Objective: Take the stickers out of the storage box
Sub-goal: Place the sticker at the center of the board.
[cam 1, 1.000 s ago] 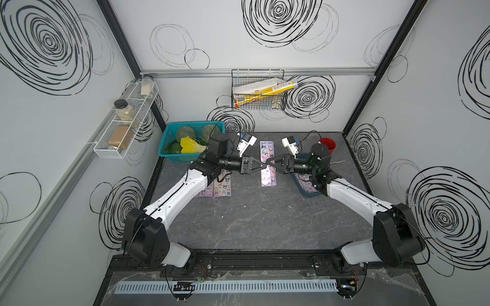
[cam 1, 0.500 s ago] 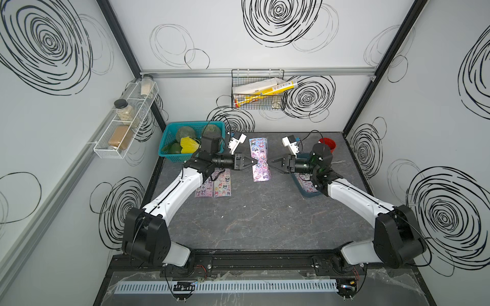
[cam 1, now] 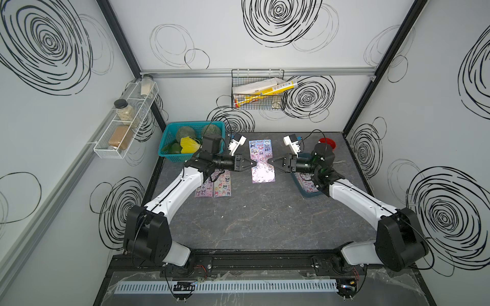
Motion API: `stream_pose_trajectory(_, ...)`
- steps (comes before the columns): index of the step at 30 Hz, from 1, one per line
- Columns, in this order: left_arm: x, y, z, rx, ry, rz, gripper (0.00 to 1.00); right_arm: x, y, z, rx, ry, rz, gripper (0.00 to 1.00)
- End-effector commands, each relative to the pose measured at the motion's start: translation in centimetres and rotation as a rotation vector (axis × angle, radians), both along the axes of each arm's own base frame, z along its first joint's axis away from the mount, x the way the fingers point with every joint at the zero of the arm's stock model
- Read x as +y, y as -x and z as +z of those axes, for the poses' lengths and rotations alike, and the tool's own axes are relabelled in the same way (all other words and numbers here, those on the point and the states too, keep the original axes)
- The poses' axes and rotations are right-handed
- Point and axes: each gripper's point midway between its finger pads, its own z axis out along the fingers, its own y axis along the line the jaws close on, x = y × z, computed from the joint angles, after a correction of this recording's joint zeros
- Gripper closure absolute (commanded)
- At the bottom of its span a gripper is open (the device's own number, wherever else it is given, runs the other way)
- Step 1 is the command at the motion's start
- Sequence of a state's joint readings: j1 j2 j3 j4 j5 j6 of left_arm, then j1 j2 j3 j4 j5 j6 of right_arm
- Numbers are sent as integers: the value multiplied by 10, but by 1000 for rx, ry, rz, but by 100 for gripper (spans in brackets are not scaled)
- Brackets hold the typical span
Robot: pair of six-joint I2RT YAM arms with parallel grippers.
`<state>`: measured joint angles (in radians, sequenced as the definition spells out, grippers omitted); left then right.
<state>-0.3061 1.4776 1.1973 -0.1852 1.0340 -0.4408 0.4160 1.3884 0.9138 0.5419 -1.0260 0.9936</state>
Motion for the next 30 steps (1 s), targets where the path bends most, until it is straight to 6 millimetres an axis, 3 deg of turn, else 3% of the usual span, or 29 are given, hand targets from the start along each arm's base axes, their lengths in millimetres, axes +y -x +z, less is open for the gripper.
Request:
stream_pose_trajectory(1, 3, -4, 0, -29, -4, 7, 100, -3, 4, 25, -69, -22, -7, 38)
stream_pose_trajectory(8, 3, -6, -1, -23, -6, 15, 100, -3, -8, 8, -32, 34, -48, 62)
stream_pose_trajectory(15, 4, -7, -2, -22, -16, 24, 100, -5, -22, -13, 4, 129, -114, 96)
stream_pose_trajectory(18, 4, -9, -7, -13, -33, 36, 100, -6, -28, -23, 22, 180, -142, 100)
stream_pose_trajectory(30, 10, -20, -30, 25, -130, 86, 93, -5, -43, -50, 55, 299, -213, 100)
